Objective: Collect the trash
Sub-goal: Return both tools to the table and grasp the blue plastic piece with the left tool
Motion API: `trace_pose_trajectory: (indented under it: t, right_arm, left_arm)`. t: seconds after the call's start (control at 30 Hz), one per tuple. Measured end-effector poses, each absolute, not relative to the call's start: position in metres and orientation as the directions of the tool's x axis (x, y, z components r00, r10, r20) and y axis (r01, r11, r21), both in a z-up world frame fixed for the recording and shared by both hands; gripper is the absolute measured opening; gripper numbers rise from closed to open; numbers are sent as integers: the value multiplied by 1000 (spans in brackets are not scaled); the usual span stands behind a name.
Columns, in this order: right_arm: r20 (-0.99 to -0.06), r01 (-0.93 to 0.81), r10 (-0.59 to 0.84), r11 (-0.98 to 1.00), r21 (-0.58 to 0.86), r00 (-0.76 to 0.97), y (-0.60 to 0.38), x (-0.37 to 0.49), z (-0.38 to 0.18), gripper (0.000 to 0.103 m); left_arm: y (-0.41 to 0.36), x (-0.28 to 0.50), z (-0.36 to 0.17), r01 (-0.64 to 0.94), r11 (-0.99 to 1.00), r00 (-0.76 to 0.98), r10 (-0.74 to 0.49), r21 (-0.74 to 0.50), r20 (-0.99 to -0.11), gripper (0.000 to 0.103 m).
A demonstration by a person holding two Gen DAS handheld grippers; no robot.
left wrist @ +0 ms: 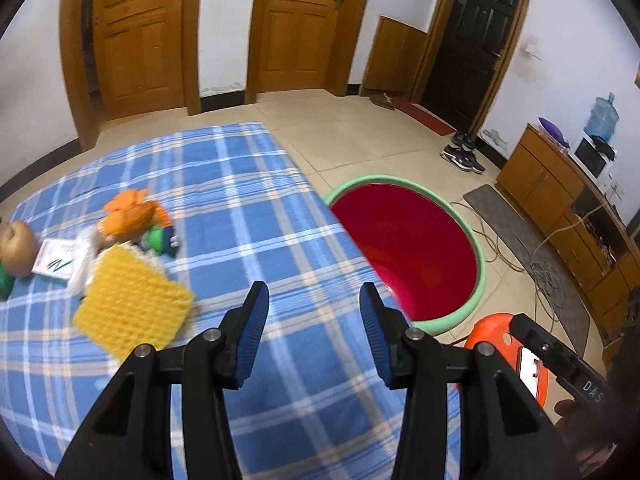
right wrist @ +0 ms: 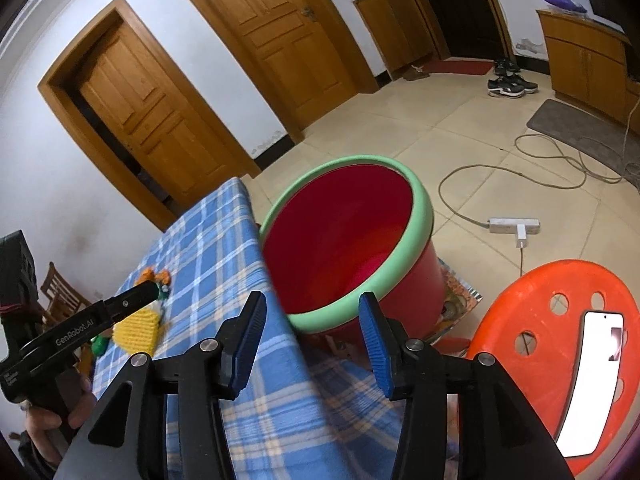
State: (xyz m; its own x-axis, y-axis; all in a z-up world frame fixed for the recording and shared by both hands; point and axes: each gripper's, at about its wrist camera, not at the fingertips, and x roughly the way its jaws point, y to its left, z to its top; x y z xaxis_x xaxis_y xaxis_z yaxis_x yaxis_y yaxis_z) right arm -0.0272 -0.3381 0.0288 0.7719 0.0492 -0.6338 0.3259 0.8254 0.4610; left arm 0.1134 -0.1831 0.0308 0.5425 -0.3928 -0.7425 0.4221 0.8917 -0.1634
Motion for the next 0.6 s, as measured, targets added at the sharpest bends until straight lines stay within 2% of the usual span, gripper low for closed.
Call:
trace_pose_trajectory:
  t: [0.27, 0.37, 0.6]
  right_arm:
    - [-616, 291, 73, 834, 469, 784, -318, -33, 37, 52]
    - [-607, 276, 78, 840, 468, 791, -310, -35, 40, 58]
    - [-605, 241, 102, 855, 459, 790, -291, -34, 43, 58]
  left_arm:
    - [-136, 97, 37, 330, 932, 593, -326, -147, -736, 47]
    - [-115, 95, 37, 286, 947, 603, -296, -145, -741, 48]
    - [-77, 93, 28, 198, 971, 604, -227, -132, -764, 51]
